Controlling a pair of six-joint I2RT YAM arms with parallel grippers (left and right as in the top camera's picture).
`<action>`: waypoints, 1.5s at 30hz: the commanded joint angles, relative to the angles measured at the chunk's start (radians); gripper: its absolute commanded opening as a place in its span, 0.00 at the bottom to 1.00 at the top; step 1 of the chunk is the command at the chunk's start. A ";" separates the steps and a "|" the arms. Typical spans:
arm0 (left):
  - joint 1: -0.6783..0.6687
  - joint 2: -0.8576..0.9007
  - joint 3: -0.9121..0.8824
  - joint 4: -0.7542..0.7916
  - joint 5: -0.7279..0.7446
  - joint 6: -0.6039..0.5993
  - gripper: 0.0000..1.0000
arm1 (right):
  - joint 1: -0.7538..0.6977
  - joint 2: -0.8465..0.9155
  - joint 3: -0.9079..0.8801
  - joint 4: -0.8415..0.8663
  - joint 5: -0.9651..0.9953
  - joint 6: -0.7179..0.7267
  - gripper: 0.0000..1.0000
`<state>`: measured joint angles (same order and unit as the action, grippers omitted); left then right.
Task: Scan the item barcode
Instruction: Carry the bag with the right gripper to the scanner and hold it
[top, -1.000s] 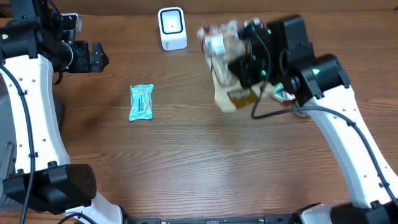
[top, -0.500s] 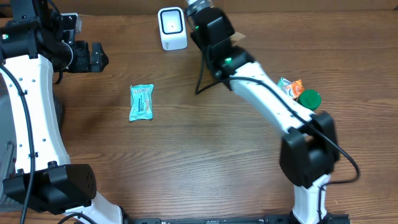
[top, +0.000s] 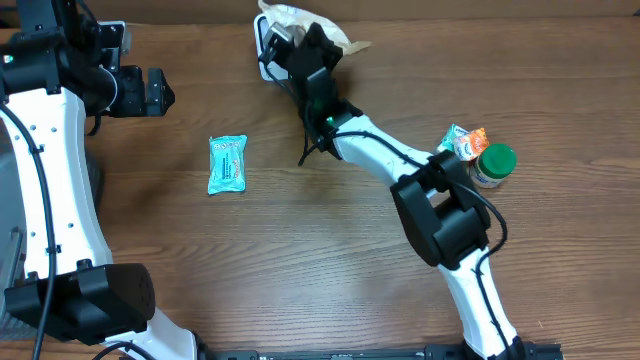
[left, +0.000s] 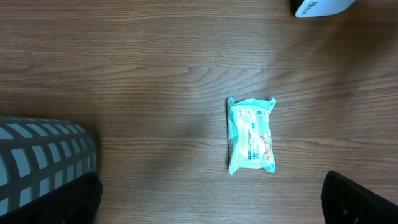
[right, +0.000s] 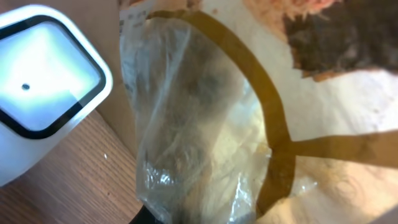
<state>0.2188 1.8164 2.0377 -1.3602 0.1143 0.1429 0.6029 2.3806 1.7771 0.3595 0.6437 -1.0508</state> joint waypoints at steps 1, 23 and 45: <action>0.011 0.003 0.000 0.003 -0.006 0.026 1.00 | -0.002 0.037 0.015 0.075 0.008 -0.109 0.04; 0.010 0.003 0.000 0.003 -0.006 0.026 0.99 | 0.002 0.084 0.015 0.238 0.005 -0.188 0.04; 0.010 0.003 0.000 0.003 -0.006 0.026 0.99 | 0.039 -0.457 0.015 -0.567 -0.096 0.504 0.04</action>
<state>0.2188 1.8164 2.0373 -1.3598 0.1139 0.1429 0.6384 2.1098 1.7744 -0.0666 0.6449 -0.8539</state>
